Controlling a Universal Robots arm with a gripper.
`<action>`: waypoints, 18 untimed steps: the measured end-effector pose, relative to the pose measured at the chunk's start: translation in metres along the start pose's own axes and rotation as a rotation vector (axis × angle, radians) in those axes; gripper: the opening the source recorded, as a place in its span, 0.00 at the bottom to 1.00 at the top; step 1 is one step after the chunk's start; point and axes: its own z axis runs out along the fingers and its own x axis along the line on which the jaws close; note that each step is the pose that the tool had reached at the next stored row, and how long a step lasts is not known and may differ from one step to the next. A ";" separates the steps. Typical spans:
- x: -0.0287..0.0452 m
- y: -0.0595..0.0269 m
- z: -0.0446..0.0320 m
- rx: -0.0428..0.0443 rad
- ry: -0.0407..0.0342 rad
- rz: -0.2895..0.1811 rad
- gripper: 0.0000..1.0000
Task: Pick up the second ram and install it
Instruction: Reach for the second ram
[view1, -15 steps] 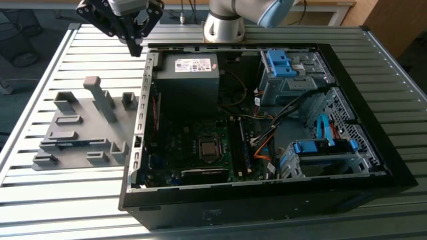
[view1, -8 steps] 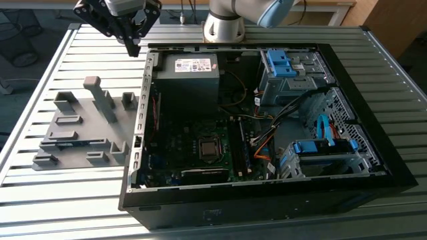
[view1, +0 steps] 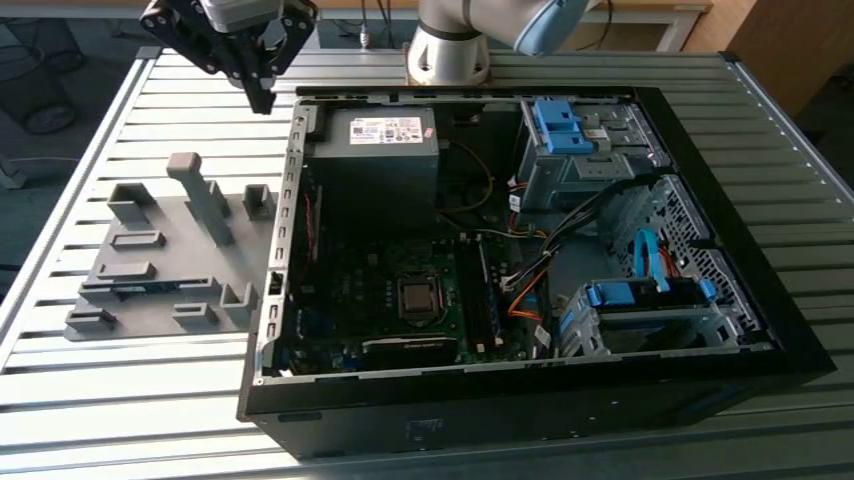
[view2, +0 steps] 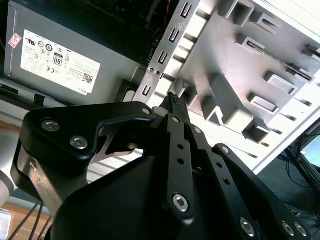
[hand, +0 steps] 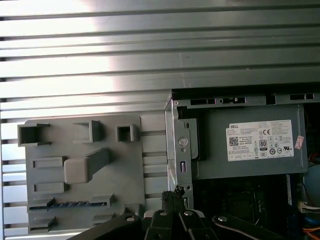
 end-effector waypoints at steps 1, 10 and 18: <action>0.0005 -0.0001 0.0000 0.0000 0.0000 0.000 0.11; 0.0048 -0.0004 0.0002 0.0000 0.0000 0.000 0.11; 0.0082 -0.0007 0.0002 0.0000 0.0000 0.000 0.11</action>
